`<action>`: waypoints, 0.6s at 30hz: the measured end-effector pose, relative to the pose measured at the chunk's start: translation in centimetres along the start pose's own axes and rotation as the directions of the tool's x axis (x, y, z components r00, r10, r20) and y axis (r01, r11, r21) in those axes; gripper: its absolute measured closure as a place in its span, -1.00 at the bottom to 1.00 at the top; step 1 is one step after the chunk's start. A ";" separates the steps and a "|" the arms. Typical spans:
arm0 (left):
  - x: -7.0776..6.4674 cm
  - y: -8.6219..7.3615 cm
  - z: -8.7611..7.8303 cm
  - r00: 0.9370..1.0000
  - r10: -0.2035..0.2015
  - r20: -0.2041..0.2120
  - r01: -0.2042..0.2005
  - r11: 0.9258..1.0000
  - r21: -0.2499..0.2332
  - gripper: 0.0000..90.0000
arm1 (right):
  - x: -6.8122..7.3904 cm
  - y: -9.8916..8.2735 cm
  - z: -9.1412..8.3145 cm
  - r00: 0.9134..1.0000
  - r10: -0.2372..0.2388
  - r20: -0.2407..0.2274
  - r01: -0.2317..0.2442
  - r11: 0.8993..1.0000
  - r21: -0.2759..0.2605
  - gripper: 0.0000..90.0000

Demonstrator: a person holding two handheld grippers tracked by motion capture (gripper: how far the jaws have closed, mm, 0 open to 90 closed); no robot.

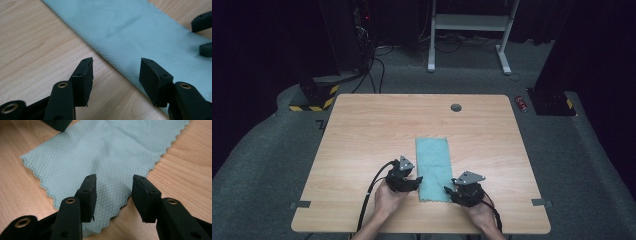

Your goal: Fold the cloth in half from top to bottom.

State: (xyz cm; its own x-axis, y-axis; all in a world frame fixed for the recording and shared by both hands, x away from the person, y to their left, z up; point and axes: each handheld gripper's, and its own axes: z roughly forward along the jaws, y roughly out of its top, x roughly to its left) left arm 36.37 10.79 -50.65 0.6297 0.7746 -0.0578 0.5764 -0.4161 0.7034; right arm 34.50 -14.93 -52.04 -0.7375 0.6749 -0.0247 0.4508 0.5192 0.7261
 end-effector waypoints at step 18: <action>-2.6 -2.3 -1.1 0.993 0.110 -0.044 -0.108 0.993 0.039 -0.06 | -0.1 -1.2 -1.1 1.000 -0.017 -0.009 0.017 1.000 -0.008 0.16</action>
State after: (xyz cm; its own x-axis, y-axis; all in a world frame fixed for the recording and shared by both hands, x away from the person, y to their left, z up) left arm 32.83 10.22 -51.34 0.6655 0.7446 0.0510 0.5247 -0.5153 0.6776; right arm 33.47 -16.16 -52.16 -0.7498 0.6609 -0.0310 0.4340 0.5266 0.7310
